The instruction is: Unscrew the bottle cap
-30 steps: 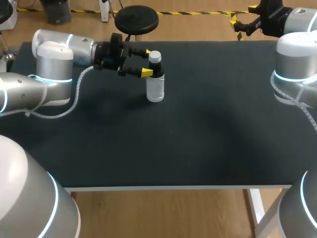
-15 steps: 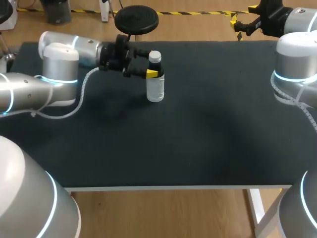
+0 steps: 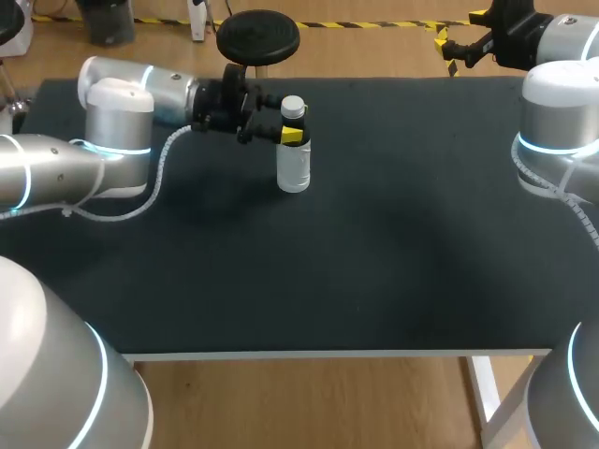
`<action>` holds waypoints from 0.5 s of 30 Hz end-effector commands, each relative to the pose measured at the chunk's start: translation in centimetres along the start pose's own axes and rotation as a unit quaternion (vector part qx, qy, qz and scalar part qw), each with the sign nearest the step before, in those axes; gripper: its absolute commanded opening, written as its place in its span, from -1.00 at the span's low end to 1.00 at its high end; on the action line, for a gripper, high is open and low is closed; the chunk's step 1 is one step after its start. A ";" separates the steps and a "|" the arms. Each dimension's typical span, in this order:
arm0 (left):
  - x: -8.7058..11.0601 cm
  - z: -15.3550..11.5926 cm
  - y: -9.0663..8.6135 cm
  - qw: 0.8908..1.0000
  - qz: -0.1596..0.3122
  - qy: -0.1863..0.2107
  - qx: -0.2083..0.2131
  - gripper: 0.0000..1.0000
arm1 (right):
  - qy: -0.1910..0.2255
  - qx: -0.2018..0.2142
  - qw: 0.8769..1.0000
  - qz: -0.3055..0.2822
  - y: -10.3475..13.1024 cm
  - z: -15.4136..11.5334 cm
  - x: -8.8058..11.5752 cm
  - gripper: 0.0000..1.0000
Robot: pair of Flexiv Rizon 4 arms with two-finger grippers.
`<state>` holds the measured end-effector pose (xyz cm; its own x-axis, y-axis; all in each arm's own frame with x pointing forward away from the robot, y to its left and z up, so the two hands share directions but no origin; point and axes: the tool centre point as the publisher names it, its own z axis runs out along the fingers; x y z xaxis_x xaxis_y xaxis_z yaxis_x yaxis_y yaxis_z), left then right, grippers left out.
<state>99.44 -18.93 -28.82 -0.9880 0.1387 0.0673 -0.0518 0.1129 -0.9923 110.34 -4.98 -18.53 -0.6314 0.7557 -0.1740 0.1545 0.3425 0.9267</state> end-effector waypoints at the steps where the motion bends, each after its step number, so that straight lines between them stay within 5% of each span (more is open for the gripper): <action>1: -0.1 -0.2 0.1 1.000 0.001 0.002 -0.001 -0.33 | 0.001 0.001 1.000 0.000 0.0 0.1 -0.1 1.00; 3: -0.1 -0.3 0.1 1.000 0.001 0.002 -0.001 -0.47 | 0.001 0.001 1.000 0.000 0.0 0.1 -0.1 1.00; 4: -0.1 -0.3 0.1 1.000 0.002 0.002 -0.002 -0.90 | 0.001 0.001 1.000 0.000 0.0 0.1 -0.1 1.00; 5: -0.1 -0.3 0.1 1.000 0.002 0.002 -0.002 -1.00 | 0.001 0.001 1.000 0.000 0.0 0.1 -0.1 1.00; 15: 0.1 -0.5 -0.1 1.000 0.006 0.001 0.000 -1.00 | 0.001 0.001 1.000 0.000 0.0 0.1 -0.1 1.00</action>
<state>99.49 -18.65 -28.80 -0.9887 0.1385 0.0581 -0.0424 0.1137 -0.9926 110.34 -4.98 -18.53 -0.6314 0.7557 -0.1740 0.1545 0.3425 0.9267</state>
